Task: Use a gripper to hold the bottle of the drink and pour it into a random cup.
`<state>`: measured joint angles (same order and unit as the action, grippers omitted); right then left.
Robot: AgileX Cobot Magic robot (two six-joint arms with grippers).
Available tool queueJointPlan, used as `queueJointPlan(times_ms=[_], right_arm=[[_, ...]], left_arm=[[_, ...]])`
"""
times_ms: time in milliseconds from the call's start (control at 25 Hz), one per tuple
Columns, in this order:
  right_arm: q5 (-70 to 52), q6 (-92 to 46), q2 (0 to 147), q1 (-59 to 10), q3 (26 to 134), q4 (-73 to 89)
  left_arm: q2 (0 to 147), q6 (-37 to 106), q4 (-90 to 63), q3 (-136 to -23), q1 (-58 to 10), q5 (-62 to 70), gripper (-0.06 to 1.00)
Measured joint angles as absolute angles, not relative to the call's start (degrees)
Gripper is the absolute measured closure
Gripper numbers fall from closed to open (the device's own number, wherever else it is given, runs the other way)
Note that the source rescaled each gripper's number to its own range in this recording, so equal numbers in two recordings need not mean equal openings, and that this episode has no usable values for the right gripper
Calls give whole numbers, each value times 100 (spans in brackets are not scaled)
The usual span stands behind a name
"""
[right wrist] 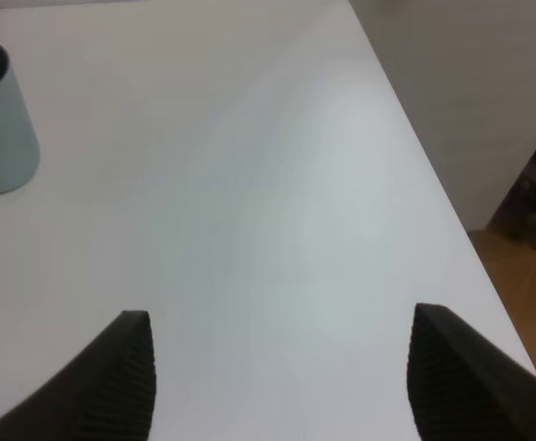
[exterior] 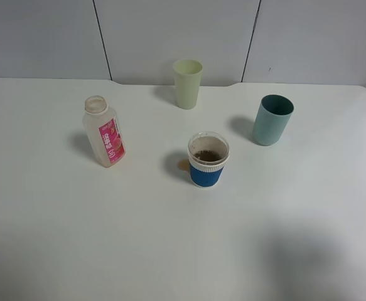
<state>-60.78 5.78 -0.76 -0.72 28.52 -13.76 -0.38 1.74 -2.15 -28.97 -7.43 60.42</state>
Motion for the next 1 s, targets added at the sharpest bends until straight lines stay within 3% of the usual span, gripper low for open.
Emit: queueJointPlan(times_ms=[1000], right_arm=[[-6078, 578, -76, -72, 2852, -1376]], left_arm=[[-38, 163, -215, -2897, -344, 6042, -5]])
